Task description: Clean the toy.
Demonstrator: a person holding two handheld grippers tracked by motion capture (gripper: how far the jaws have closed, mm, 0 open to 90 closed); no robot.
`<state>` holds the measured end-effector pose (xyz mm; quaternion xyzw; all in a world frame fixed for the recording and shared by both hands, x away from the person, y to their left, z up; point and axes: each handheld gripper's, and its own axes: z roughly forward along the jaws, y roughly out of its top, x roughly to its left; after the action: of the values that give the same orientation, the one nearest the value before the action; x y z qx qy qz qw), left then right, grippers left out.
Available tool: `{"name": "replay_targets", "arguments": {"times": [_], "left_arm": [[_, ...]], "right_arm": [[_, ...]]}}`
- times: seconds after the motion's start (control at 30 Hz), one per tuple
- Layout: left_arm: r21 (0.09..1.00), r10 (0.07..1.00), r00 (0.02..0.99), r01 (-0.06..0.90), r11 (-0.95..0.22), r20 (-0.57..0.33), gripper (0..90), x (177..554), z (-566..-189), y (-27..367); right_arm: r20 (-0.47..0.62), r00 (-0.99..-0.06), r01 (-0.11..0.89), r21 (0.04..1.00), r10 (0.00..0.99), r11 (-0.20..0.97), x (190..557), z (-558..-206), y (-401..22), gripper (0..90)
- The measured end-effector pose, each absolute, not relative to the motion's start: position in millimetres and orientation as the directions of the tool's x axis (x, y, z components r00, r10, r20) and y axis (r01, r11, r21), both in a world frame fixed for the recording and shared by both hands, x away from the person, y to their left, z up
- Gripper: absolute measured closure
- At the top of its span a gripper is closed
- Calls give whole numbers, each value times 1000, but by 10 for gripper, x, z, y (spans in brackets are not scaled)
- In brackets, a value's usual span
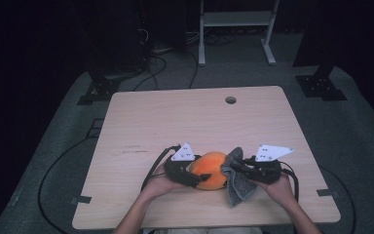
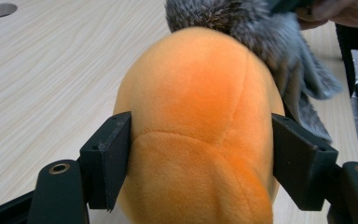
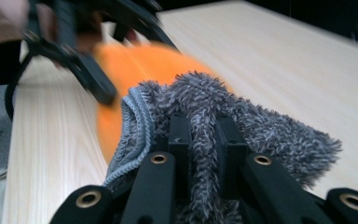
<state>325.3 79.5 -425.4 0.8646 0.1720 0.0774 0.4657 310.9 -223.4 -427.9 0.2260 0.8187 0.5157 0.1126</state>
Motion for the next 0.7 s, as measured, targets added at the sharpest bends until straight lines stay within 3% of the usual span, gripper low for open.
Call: {"name": "replay_targets", "arguments": {"times": [0.13,0.4,0.5,0.53,0.57,0.7], "left_arm": [[841,369,929,211,-498,-15,265,3183,-4274,854],[845,323,946,163,-509,12,261,3109,-4287,841],[838,336,941,202,-508,-23,155,3106,-4250,859],[836,348,936,234,-497,-55,155,3117,-4227,871],[829,364,923,298,-473,-124,75,3151,-4196,885],[774,364,919,340,-534,-152,39,3212,-4250,828]], "right_arm": [[99,-846,345,852,524,395,3128,-4432,-2423,787],[70,-894,237,912,443,334,3114,-4115,-2261,787],[85,-905,254,893,416,371,3176,-4160,-2095,788],[85,-905,254,893,416,371,3176,-4160,-2095,788],[81,-908,253,888,411,385,3146,-4178,-2075,788],[61,-909,239,886,411,397,3077,-4189,-2086,788]]}}
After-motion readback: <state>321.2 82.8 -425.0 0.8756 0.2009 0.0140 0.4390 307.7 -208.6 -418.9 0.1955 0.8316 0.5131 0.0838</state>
